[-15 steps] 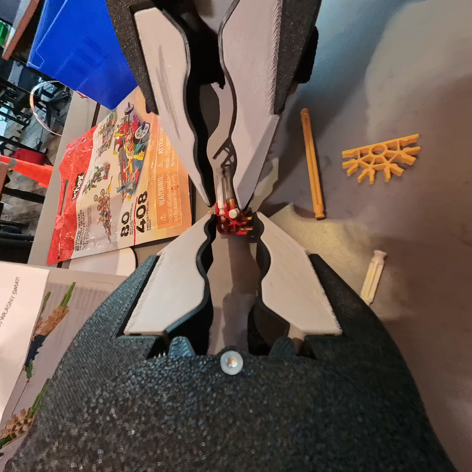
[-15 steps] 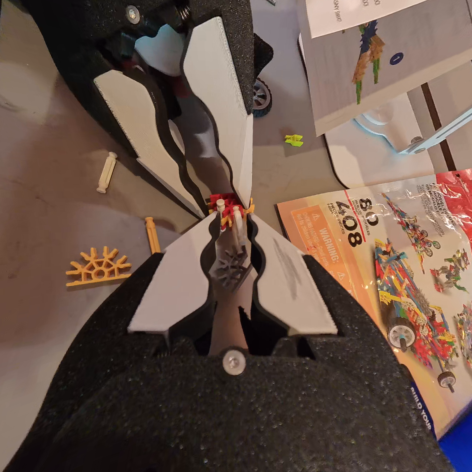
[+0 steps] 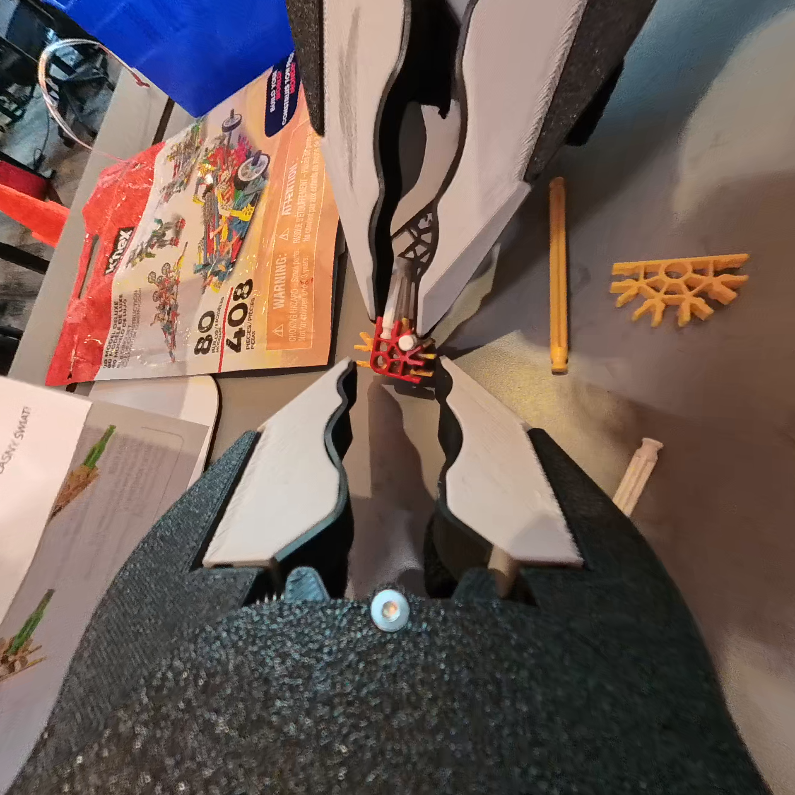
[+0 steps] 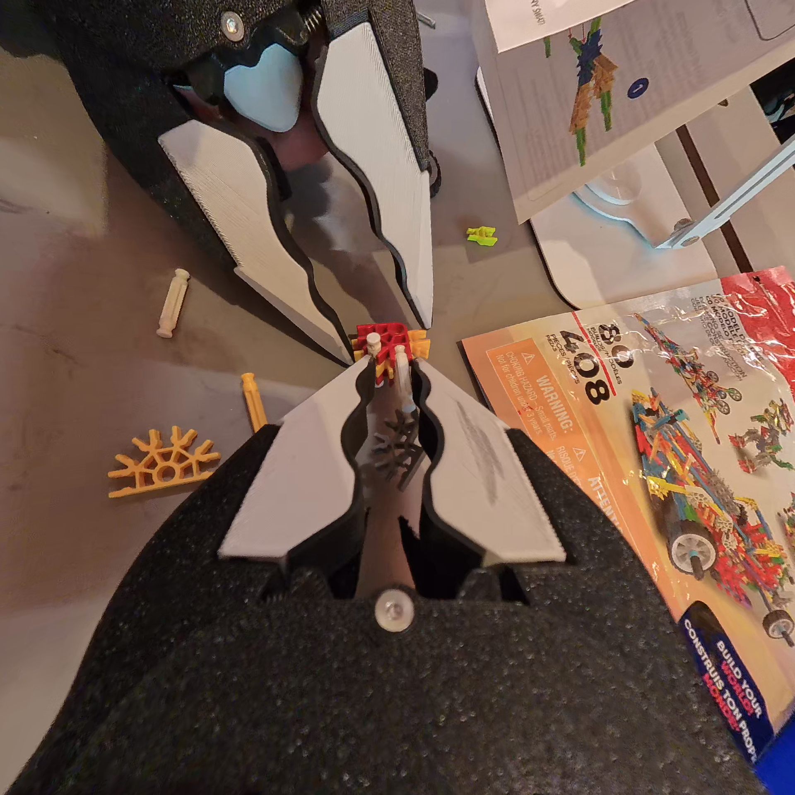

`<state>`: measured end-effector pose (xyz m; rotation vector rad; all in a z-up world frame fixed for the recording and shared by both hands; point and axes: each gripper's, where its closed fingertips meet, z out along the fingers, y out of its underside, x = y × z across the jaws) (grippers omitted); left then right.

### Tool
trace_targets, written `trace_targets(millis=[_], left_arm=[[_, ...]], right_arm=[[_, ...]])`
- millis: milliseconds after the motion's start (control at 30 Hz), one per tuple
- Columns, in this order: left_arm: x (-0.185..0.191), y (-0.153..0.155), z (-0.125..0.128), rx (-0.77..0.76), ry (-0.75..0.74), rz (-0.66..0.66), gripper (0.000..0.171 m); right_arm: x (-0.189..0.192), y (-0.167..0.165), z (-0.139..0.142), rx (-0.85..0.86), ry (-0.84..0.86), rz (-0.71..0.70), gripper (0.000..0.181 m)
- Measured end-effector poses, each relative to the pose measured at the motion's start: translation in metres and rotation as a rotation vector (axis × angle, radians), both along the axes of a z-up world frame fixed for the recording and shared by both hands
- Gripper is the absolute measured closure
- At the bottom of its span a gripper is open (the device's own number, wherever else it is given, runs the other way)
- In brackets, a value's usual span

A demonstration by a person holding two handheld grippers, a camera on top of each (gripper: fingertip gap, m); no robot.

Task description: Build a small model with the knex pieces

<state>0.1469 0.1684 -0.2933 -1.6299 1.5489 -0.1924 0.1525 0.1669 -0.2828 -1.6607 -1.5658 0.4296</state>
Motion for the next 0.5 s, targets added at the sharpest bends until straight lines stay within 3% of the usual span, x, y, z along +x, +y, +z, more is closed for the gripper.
trace_targets(millis=[200, 500], left_arm=[[0.003, -0.002, 0.001, 0.079, 0.035, -0.011, 0.145], [0.015, -0.008, 0.005, 0.351, 0.187, -0.099, 0.146]], right_arm=[[0.005, 0.000, 0.000, 0.013, 0.008, -0.023, 0.165], [0.021, -0.008, 0.001, 0.077, -0.045, -0.062, 0.167]])
